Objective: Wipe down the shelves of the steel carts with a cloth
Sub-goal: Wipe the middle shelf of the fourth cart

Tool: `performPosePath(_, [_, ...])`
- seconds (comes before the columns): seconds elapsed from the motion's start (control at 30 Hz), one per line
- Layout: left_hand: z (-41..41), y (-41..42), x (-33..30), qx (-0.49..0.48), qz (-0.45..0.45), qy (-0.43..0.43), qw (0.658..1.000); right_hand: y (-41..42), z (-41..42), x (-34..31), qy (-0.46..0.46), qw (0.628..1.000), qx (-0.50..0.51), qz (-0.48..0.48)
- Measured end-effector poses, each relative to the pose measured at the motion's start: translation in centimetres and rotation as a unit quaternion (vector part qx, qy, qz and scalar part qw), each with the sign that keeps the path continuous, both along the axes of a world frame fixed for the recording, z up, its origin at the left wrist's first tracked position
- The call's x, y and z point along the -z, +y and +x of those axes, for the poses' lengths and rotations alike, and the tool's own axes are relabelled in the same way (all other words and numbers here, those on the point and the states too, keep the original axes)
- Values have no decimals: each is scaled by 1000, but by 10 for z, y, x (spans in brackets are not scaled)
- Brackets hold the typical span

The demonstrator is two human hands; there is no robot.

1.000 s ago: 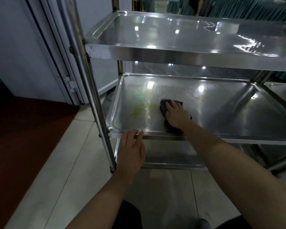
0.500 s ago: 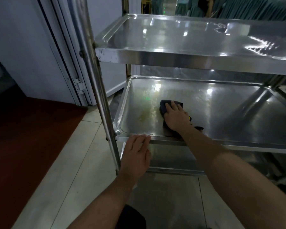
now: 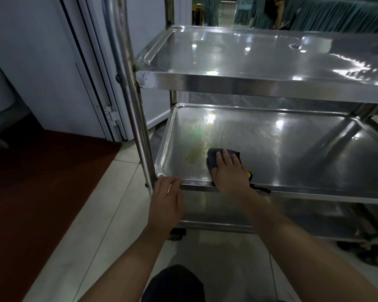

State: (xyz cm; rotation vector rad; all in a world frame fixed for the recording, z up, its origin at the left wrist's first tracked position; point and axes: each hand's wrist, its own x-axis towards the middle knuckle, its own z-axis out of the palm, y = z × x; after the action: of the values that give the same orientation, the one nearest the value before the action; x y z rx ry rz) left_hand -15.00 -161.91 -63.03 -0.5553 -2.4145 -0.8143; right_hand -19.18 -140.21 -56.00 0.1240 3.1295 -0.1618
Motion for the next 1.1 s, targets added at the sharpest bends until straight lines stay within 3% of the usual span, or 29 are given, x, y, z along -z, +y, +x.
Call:
performPosePath(0.37, [3,0,1,19,30,18,999,15,-93,-10,-25,999,11,-46])
performPosePath(0.53, [1,-2,2,35,36,31,998,-19,-110,-12,-31,998,-22,-57])
performPosePath(0.7, [-2,-7,4,48,22,47,997,-29,-86,-11,-9,995,-60,-73])
performPosePath(0.83, [0,-9,0,49,0,19,999,-31,-38,-3,-1,996,-91,-25])
performPosePath(1.0, [4,-22,-9,74,-50,7,996,-35,-1,-1,26,996,-85,-7])
performPosePath(1.1, [16,-26,-10,43,-54,22,997,-42,2,2,22,996,-84,-5])
